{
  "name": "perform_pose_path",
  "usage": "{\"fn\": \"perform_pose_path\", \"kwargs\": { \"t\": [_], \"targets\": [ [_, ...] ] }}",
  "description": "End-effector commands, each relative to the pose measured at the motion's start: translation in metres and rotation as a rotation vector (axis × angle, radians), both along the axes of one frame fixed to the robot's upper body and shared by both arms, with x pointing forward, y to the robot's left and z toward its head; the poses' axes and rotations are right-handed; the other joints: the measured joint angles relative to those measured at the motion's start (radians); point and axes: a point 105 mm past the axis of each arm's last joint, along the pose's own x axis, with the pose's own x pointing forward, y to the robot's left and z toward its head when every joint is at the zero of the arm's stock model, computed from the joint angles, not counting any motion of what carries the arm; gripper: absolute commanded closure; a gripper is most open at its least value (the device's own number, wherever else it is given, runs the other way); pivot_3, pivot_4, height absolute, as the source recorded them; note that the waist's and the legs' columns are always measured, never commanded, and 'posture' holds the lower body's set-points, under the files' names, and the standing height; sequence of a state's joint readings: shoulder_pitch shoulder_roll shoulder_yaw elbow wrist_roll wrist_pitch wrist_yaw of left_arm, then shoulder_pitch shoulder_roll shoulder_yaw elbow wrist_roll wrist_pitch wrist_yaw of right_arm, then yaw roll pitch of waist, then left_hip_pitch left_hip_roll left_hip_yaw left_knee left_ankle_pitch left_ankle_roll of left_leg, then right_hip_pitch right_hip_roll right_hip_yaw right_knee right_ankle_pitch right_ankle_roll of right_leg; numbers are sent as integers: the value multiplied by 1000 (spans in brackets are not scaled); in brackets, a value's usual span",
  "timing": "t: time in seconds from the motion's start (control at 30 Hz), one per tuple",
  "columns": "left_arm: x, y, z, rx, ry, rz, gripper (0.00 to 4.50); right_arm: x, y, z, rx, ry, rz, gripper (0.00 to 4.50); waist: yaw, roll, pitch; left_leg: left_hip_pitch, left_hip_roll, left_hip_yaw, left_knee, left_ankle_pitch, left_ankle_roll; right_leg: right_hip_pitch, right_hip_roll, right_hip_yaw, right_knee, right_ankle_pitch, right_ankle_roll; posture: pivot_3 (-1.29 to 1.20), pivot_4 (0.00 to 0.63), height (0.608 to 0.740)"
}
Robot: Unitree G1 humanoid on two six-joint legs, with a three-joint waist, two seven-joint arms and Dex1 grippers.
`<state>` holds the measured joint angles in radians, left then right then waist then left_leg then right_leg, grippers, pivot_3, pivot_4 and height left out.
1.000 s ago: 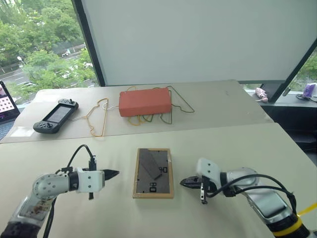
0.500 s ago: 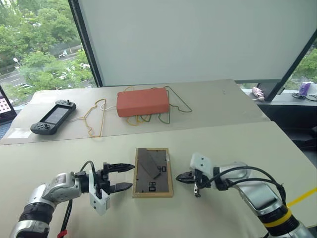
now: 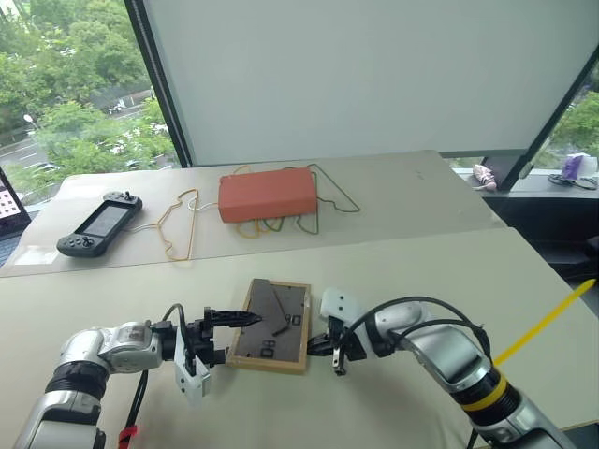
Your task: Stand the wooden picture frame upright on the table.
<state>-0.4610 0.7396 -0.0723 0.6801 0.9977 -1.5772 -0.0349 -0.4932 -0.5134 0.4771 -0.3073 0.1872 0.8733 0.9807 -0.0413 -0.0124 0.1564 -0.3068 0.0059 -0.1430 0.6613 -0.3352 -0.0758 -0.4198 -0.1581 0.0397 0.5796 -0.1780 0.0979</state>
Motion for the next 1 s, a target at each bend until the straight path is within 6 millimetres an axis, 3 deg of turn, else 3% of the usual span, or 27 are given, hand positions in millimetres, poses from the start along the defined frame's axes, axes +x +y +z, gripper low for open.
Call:
{"fn": "perform_pose_path", "kwargs": {
  "t": [0.03,0.13,0.17,0.27,0.33,0.4,0.47,0.6,0.7,0.8,0.93,1.0],
  "targets": [
    [-10,2,-11,26,40,-25,189,-3,-1,-3,-5,4,1,4500,-1,0,0,0,0,0,0,0,0,0,0,0,0,0,0,0,150,740],
    [-9,1,-8,-1,38,-21,189,-2,-5,-5,-12,7,-16,4500,-1,0,0,0,0,0,0,0,0,-1,0,0,0,0,0,0,150,740],
    [-10,1,-8,-4,44,-25,404,-1,-9,-6,-22,6,-24,4500,-1,0,0,-1,0,0,0,0,0,-1,0,0,0,0,0,0,150,740],
    [-12,2,-9,-1,47,-32,1203,2,-15,-8,-32,-2,-46,4500,-1,0,0,-2,0,0,0,0,0,-1,0,-1,0,0,1,0,150,740],
    [-13,2,-8,-3,45,-36,2126,4,-19,-7,-36,-9,-56,4500,-1,0,0,-2,0,0,0,0,0,-1,0,-1,0,1,1,0,150,740],
    [-14,1,-8,-10,45,-36,2770,7,-22,-7,-38,-17,-73,4500,4,0,0,-3,0,0,0,0,0,-1,0,-1,0,1,1,0,150,740],
    [-13,1,-8,-16,42,-29,3242,8,-24,-6,-37,-21,-80,4500,6,0,0,-3,0,0,0,0,0,0,-1,-1,0,1,2,0,150,740],
    [-12,-2,-9,-15,18,-20,3333,12,-31,3,-19,-45,-112,4500,7,0,0,-2,0,0,0,1,-1,0,-1,-1,0,1,2,0,150,740],
    [-9,-5,-10,-18,-5,-6,3335,30,-59,18,-16,-84,-218,4500,13,0,0,-3,0,0,0,1,-2,0,-1,-1,0,1,2,0,150,740],
    [-7,-5,-10,-27,-19,9,3335,51,-87,55,67,-118,-343,4500,22,0,0,-4,-1,0,0,2,-3,-1,-2,-1,-1,4,2,0,150,740],
    [-6,-7,-12,-25,-23,8,3335,61,-79,84,179,-109,-346,4500,16,0,0,-4,-1,0,0,2,-3,-3,-2,-1,-1,4,2,0,150,740],
    [-8,-9,-13,-26,-24,0,3335,66,-54,96,266,-58,-314,3888,10,0,0,-3,-1,0,0,2,-3,-2,-2,-1,-1,4,2,0,150,740]
  ]
}}
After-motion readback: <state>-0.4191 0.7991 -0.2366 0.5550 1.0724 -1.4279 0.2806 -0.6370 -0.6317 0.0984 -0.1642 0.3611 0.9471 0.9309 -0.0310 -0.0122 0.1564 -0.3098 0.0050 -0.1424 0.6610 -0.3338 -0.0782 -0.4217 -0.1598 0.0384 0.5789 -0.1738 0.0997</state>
